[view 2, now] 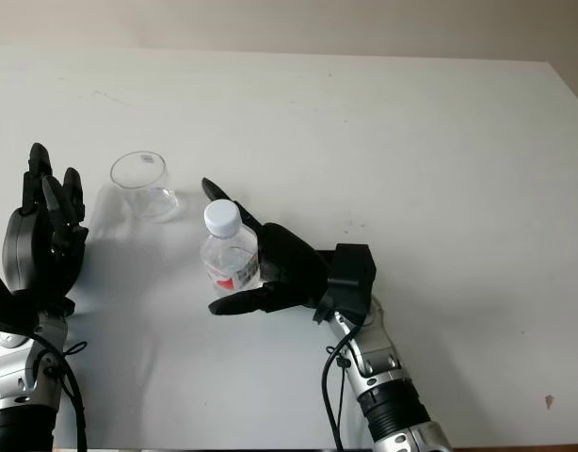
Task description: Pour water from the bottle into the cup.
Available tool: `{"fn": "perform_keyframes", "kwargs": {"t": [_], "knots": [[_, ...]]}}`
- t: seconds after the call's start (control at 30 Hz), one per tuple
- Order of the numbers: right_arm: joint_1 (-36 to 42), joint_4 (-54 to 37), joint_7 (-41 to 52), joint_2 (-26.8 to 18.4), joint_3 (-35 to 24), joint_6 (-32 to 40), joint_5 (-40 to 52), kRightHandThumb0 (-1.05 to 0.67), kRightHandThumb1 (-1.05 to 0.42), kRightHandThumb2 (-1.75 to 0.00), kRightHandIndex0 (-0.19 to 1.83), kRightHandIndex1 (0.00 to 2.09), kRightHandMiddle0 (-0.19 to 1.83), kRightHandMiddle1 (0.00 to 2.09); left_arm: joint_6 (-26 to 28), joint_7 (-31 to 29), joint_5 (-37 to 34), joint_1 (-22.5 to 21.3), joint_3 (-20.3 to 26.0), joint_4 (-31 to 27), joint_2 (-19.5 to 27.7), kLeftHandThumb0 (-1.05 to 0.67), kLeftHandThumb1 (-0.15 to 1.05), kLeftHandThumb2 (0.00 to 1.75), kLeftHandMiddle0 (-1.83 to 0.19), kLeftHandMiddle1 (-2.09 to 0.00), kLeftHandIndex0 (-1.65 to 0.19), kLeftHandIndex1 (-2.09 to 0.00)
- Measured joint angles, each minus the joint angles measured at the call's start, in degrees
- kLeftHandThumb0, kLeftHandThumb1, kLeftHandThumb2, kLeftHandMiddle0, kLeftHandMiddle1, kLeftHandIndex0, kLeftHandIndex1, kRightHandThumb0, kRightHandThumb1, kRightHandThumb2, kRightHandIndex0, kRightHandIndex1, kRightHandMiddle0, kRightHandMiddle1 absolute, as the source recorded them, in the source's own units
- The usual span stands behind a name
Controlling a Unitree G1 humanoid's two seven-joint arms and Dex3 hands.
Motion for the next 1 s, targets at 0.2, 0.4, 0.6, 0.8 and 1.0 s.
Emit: {"fn": "perform_keyframes", "kwargs": {"t": [0.2,0.4,0.6,0.8,1.0], "knots": [[-0.26,-0.87,1.58,-0.03,0.42,-1.16,-0.01,-0.97,-0.77,-0.05,-0.19,0.00,-0.19,0.00,0.02,0.18,-0.41,-0.01,0.00,0.05,-0.16,-0.71,1.05,0.75,0.10,-0.05,0.17,-0.05],[-4.01,-1.44,7.73,-0.41,2.60,2.51,0.95,-0.75,-0.69,-0.05,-0.01,0.79,-0.06,1.04,0.00,0.60,-0.35,-0.02,-0.02,0.10,-0.37,-0.71,1.05,0.76,0.09,-0.06,0.17,-0.05],[-6.84,-1.37,11.88,-0.42,3.90,7.47,2.01,-0.60,-0.62,-0.05,0.12,1.67,0.20,1.80,-0.01,1.42,-0.22,-0.02,-0.11,0.06,-0.60,-0.71,1.05,0.76,0.08,-0.06,0.16,-0.05],[-9.57,-0.77,13.79,-1.45,4.18,9.29,1.11,-0.50,-0.62,-0.05,0.45,1.78,0.48,1.92,-0.15,1.82,0.07,-0.02,-0.20,0.06,-1.02,-0.70,1.05,0.77,0.09,-0.05,0.17,-0.05],[-10.31,-0.67,15.45,-2.24,5.24,6.44,-0.70,-0.33,-0.71,-0.07,1.26,2.07,1.10,2.08,-0.60,2.37,0.18,-0.07,-0.24,0.05,-1.43,-0.70,1.05,0.76,0.08,-0.06,0.16,-0.05]]}}
